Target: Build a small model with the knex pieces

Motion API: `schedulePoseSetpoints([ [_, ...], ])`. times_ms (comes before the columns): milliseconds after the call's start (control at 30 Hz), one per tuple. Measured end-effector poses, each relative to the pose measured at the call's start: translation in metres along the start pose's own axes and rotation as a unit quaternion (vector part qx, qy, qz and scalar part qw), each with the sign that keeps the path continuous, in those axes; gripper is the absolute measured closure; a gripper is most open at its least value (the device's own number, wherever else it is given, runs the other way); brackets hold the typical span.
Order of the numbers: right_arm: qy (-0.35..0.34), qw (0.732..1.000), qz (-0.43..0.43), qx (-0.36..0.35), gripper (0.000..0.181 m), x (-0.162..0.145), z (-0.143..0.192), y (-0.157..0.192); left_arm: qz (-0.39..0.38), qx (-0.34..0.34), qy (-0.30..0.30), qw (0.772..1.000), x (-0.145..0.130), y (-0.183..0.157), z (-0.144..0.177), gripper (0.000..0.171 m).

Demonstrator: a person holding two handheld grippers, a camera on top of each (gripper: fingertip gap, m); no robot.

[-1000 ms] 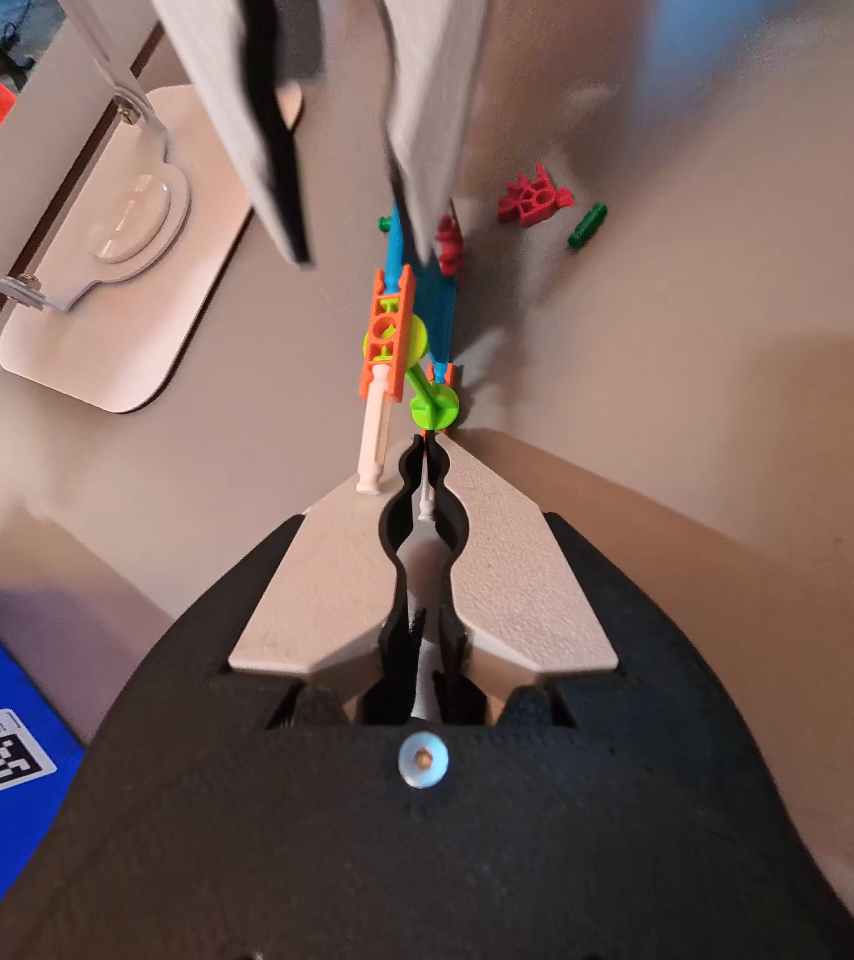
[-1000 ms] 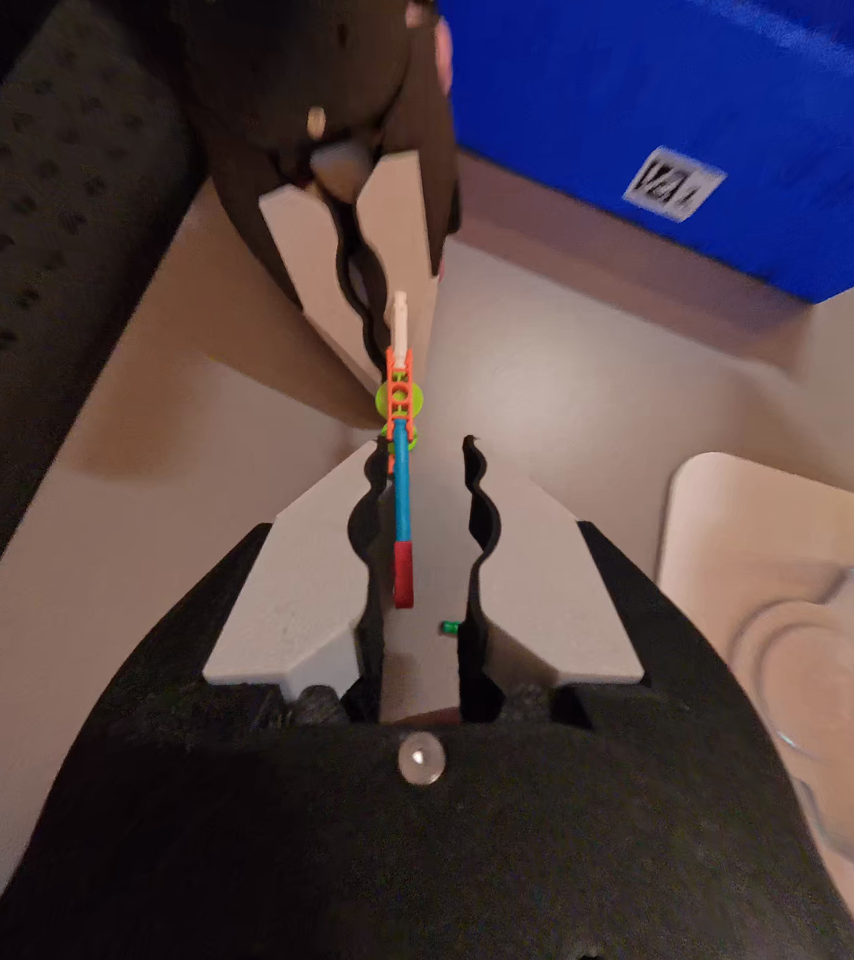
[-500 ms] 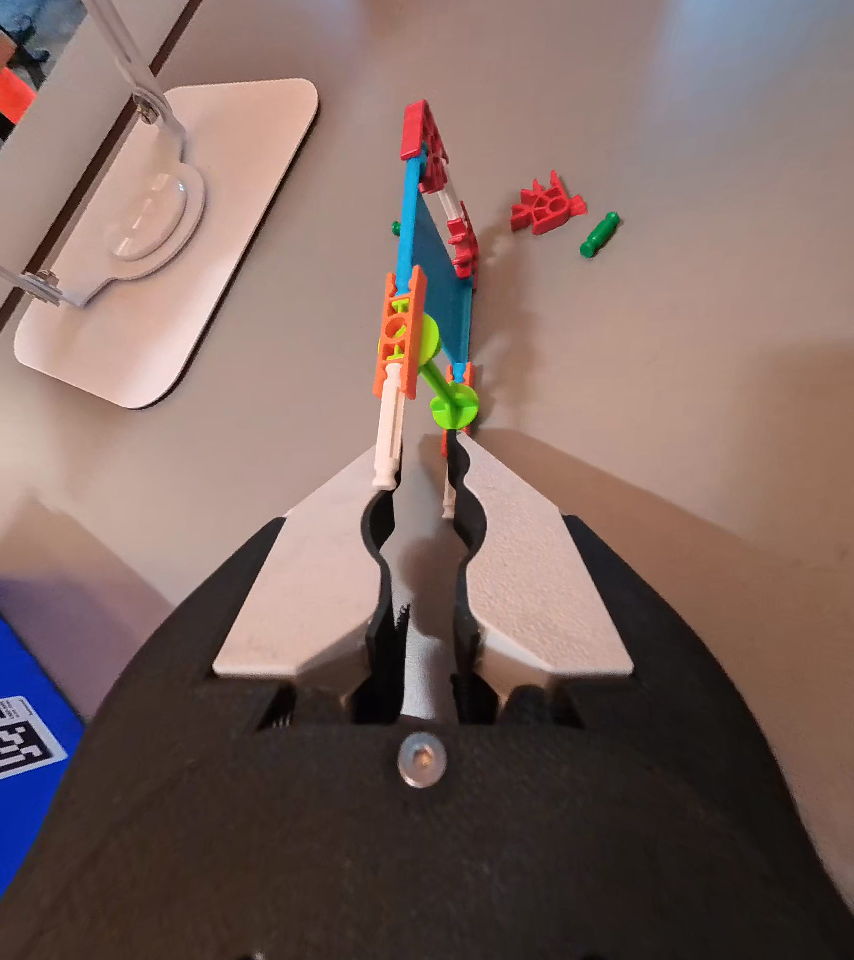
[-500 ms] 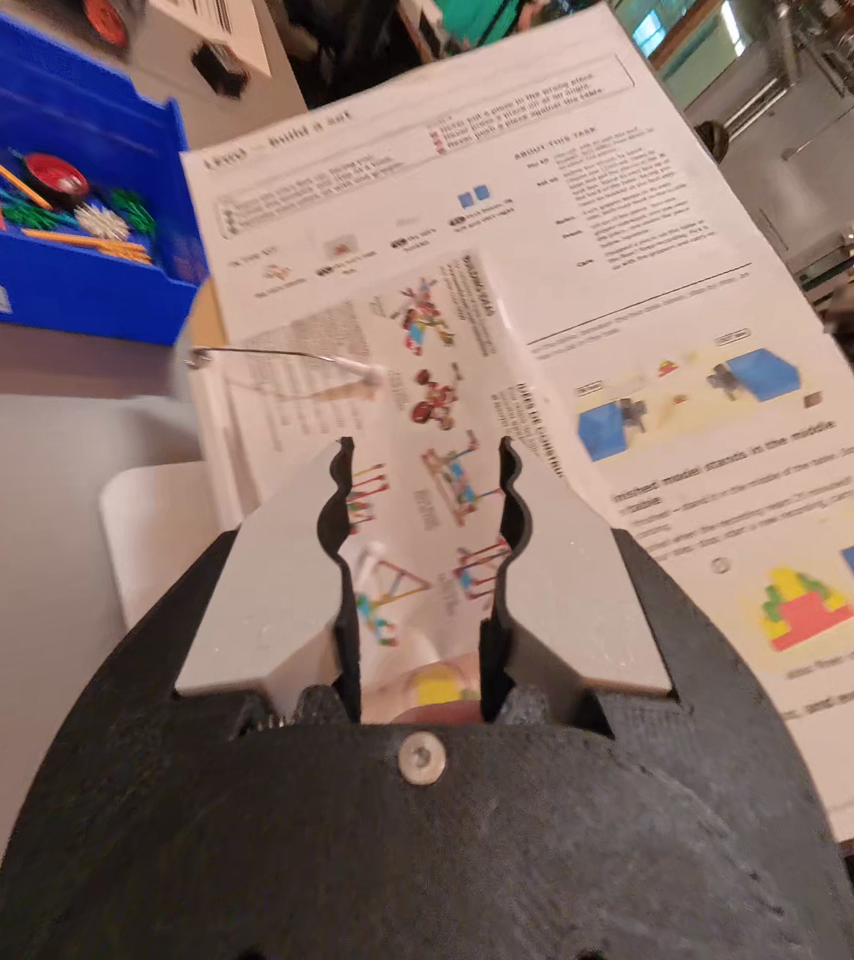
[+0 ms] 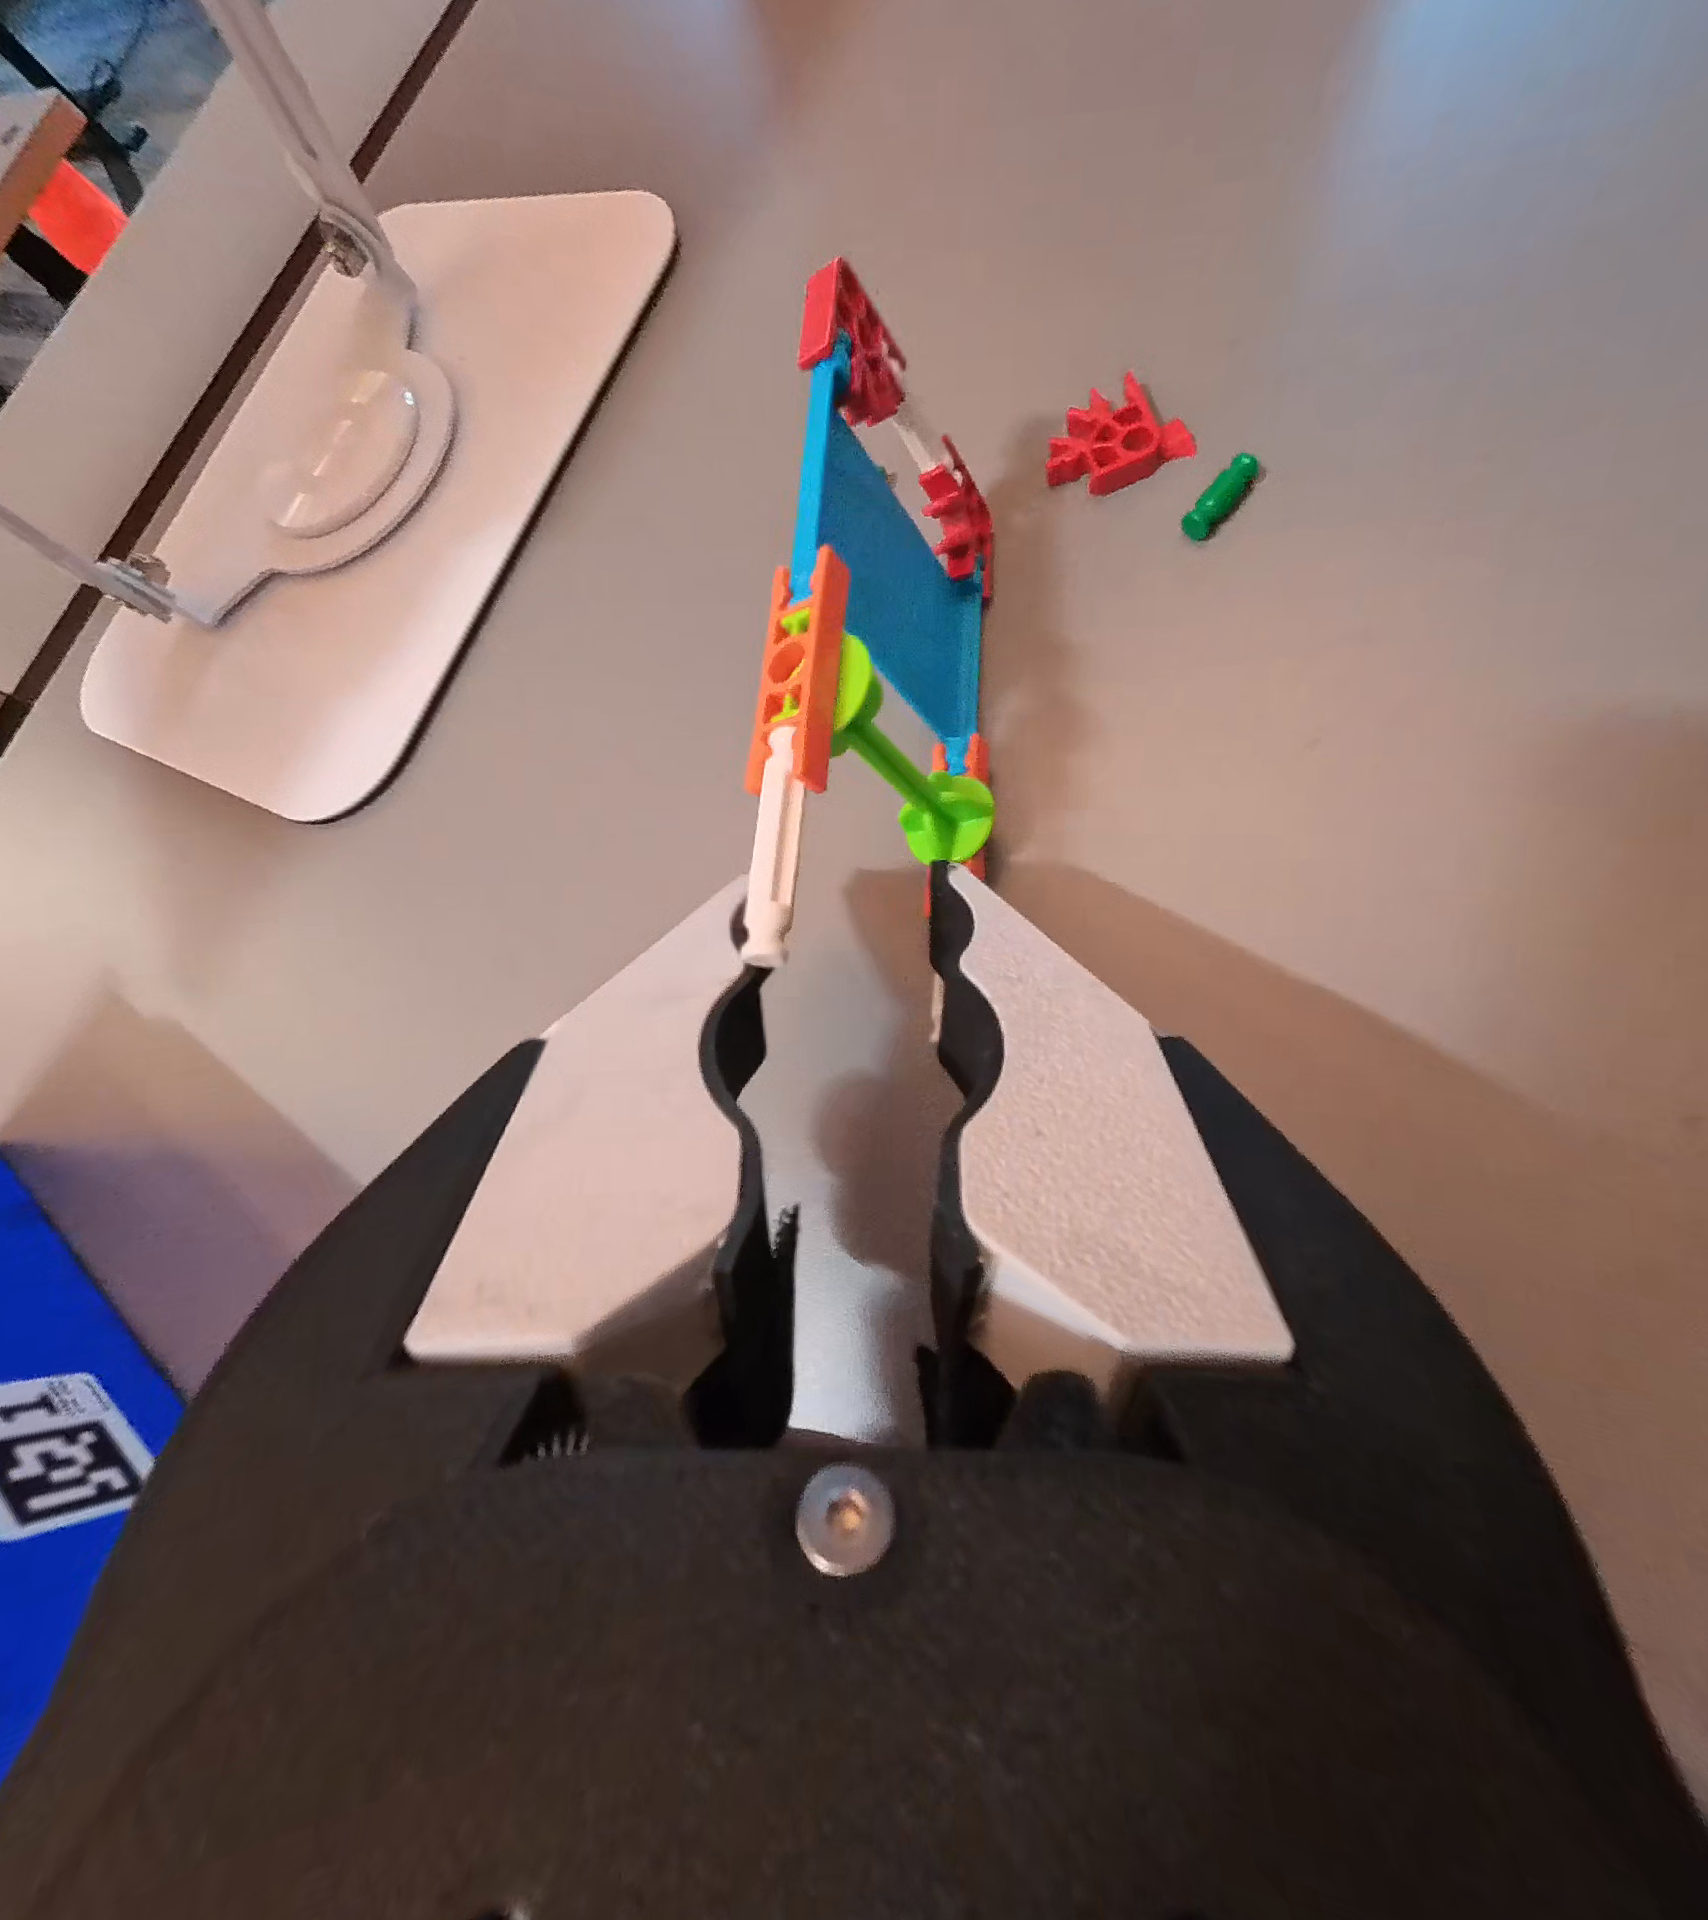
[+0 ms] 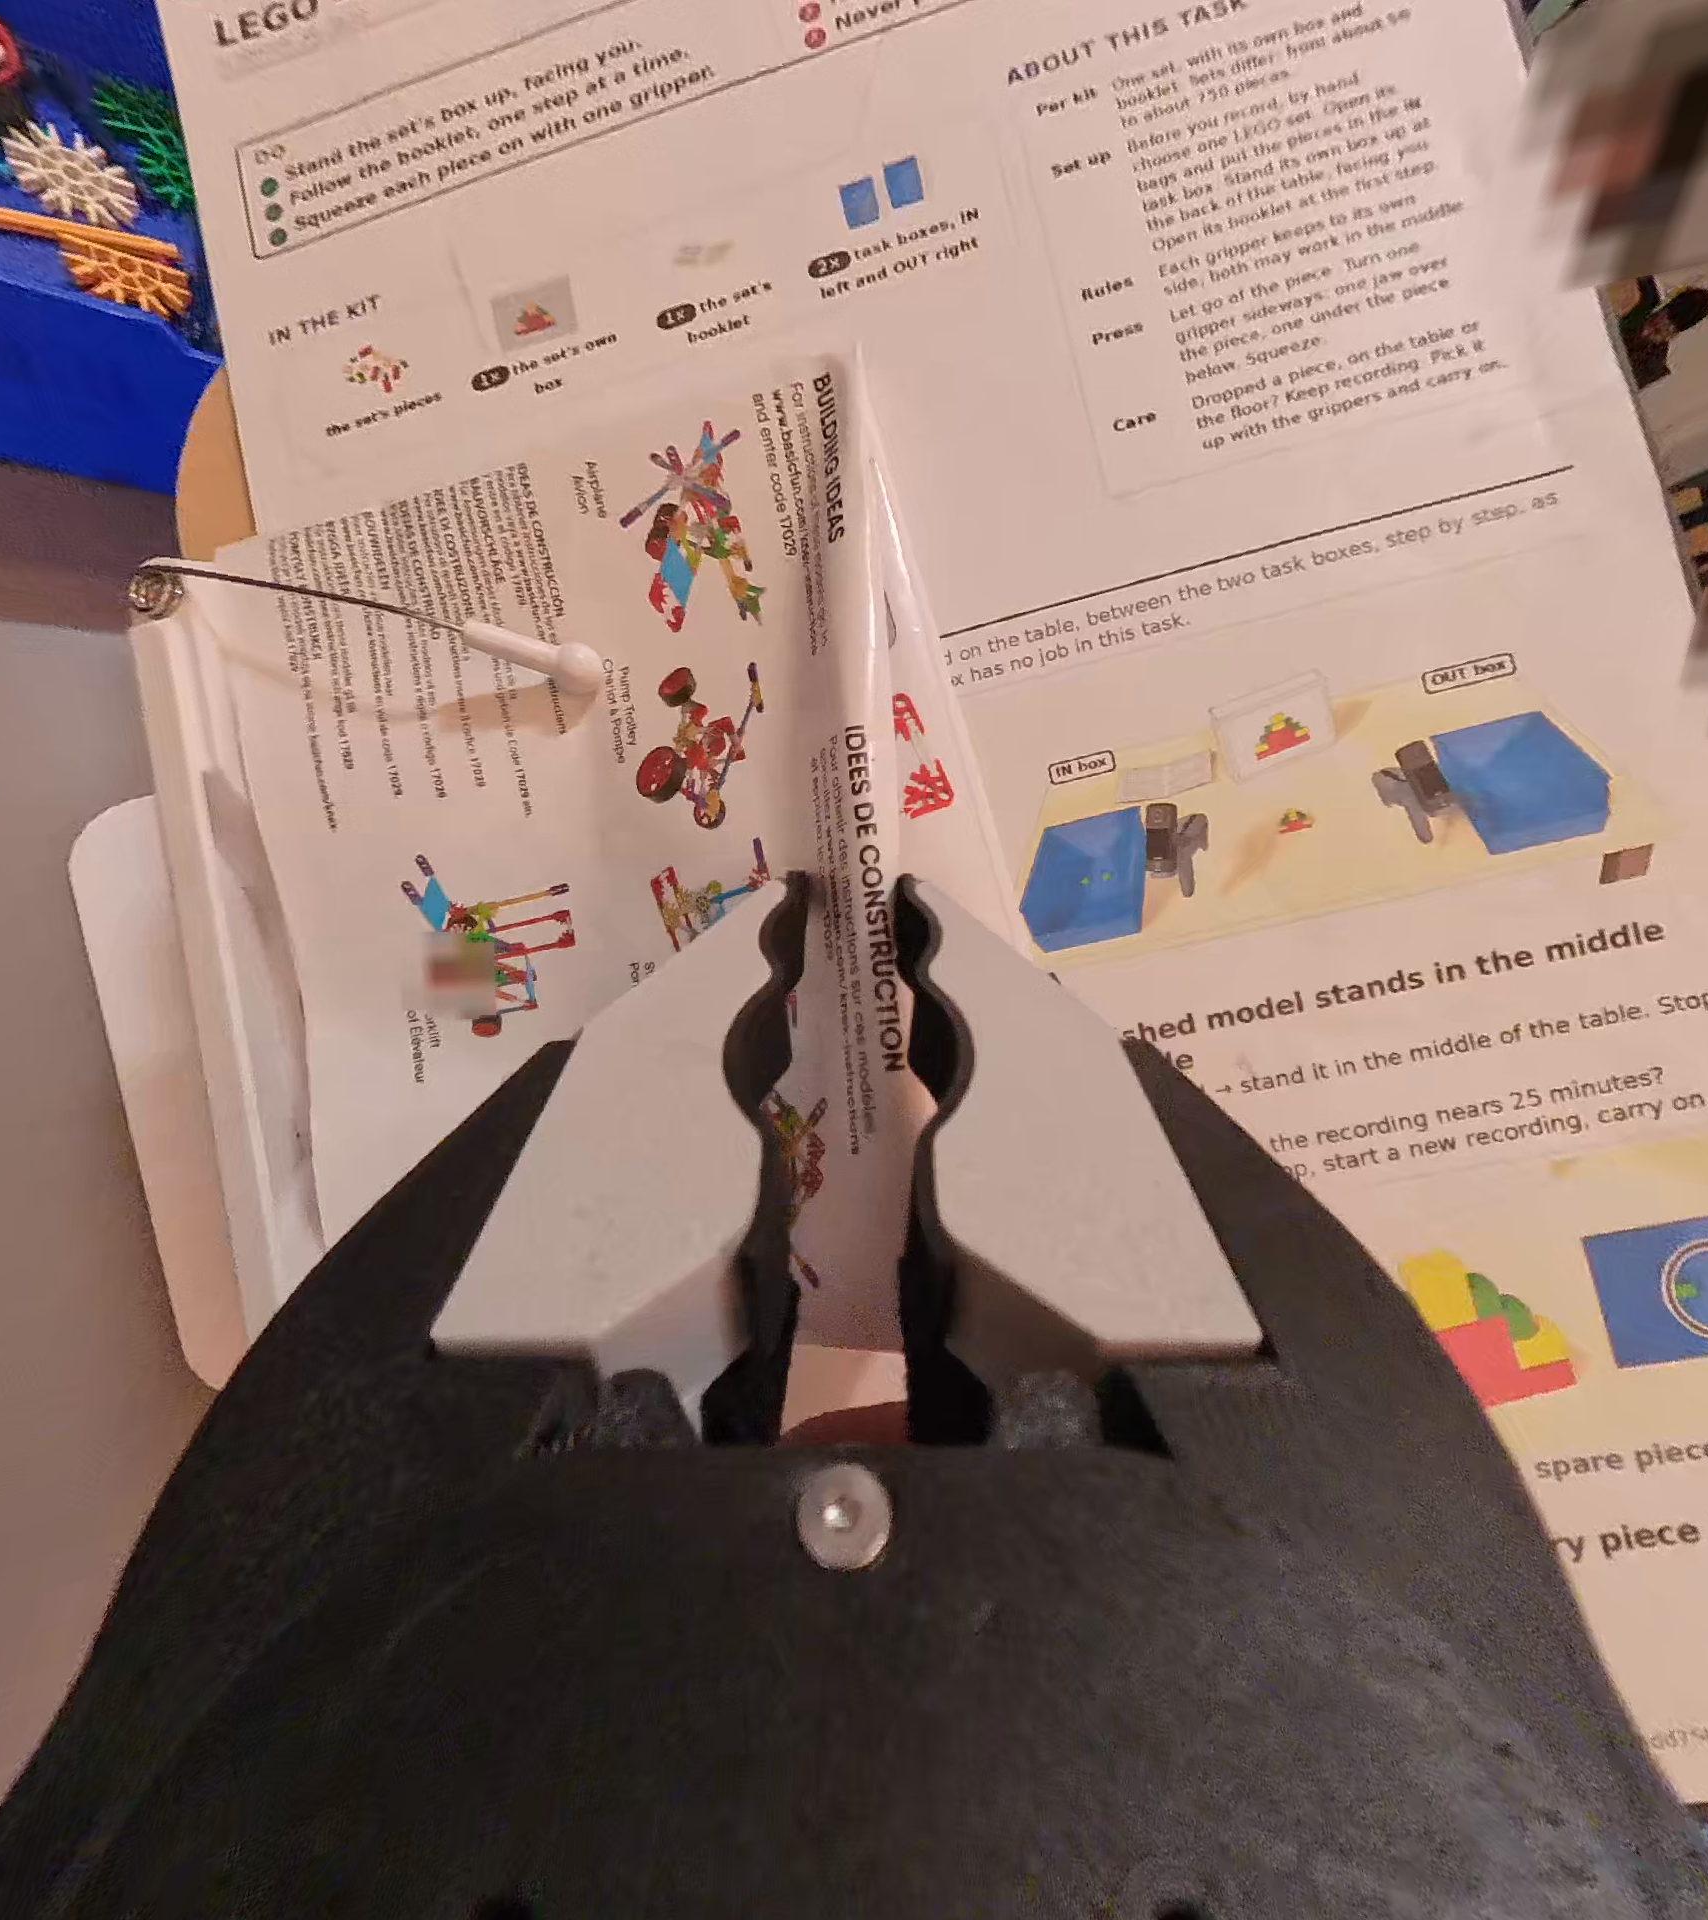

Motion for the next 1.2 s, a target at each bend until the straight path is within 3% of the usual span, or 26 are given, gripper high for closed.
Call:
schedulePoseSetpoints([
  [100, -0.018, 1.0, 0.006, 0.007, 0.181, 0.0, 0.006, 0.006, 0.017, 0.008, -0.015, 1.0, 0.002, 0.007, 0.008, 0.134],
  [233, -0.042, 0.999, -0.009, 0.0, 0.181, -0.001, 0.013, 0.007, 0.017, 0.019, -0.041, 0.999, 0.008, 0.011, 0.02, 0.131],
  [433, -0.098, 0.992, -0.052, -0.053, 0.181, -0.002, 0.034, -0.006, -0.013, 0.025, -0.017, 0.999, 0.009, 0.003, 0.009, 0.133],
  [600, -0.138, 0.979, -0.048, -0.144, 0.181, 0.007, 0.073, -0.016, -0.022, 0.028, -0.003, 0.999, 0.009, 0.0, 0.002, 0.134],
  [700, -0.158, 0.975, -0.036, -0.152, 0.181, 0.012, 0.109, -0.014, -0.016, 0.03, -0.001, 0.999, 0.006, 0.004, 0.002, 0.132],
  [933, -0.149, 0.986, 0.001, -0.071, 0.181, -0.001, 0.176, 0.04, -0.02, 0.031, 0.014, 0.999, -0.001, 0.005, 0.001, 0.13],
  [1200, -0.08, 0.996, -0.009, 0.035, 0.181, -0.06, 0.228, 0.129, -0.032, 0.029, 0.036, 0.998, -0.005, 0.002, -0.002, 0.134],
])
Point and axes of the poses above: each gripper's, where its closed fingertips meet, z back along the fingers, x out of its top, y = z × x across the jaws, the point moved 9 cm from there along z, back along the fingers, and after that the axes turned 15 degrees about y, right-handed, at the moved point
